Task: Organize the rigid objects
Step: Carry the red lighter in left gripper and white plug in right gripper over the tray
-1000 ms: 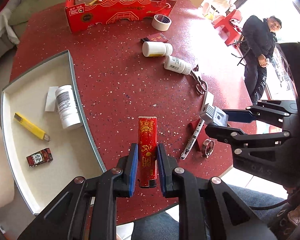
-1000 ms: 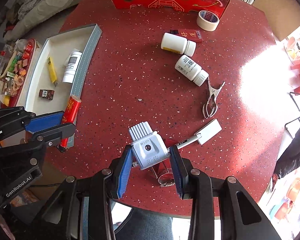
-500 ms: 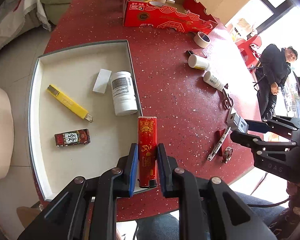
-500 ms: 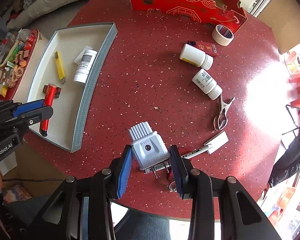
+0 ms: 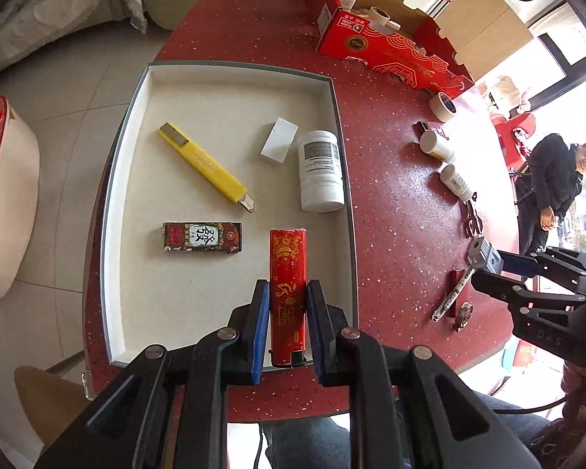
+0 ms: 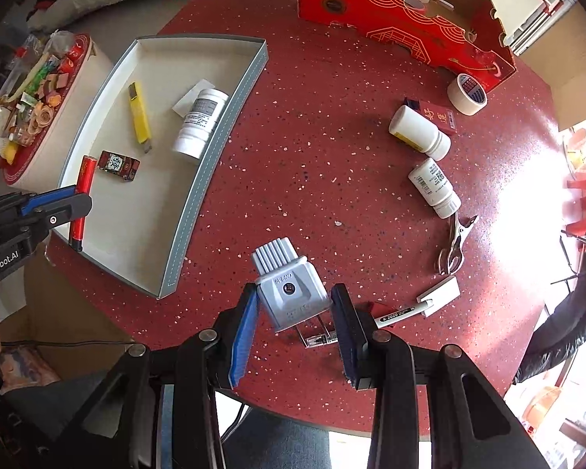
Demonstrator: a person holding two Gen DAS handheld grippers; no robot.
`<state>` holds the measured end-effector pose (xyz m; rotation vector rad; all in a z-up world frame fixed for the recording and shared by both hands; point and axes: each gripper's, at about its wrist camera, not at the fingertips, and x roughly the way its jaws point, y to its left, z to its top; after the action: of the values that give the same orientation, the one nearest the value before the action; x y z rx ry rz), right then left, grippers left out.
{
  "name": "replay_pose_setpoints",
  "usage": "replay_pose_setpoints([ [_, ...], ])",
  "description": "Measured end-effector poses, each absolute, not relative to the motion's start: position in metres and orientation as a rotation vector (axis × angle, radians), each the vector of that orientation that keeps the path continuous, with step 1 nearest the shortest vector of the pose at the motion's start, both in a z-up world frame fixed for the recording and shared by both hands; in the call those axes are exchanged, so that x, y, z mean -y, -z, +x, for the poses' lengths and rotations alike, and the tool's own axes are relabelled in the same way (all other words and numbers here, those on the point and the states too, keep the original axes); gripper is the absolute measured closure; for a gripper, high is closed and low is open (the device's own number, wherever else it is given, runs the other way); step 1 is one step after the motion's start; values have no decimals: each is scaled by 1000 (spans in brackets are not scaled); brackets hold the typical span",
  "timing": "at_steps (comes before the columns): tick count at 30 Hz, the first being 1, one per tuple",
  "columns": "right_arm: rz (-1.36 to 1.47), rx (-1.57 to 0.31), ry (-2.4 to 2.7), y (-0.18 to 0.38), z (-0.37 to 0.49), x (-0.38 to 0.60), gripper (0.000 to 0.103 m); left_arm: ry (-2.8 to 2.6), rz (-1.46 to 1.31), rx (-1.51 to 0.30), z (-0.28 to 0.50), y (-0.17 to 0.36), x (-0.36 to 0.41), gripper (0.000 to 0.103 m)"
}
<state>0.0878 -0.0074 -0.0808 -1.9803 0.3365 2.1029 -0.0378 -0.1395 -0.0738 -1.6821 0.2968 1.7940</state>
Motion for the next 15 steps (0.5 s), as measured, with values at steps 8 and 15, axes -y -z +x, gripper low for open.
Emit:
replay_pose_setpoints([
  [8,-2031,-241,-2204,74,49,44,64,-1844,-1749,-216,-45,81,168,83],
  [15,-2067,-173,-2294,70,14,78,64,-1891,-1768,-155,-59,79,183,83],
])
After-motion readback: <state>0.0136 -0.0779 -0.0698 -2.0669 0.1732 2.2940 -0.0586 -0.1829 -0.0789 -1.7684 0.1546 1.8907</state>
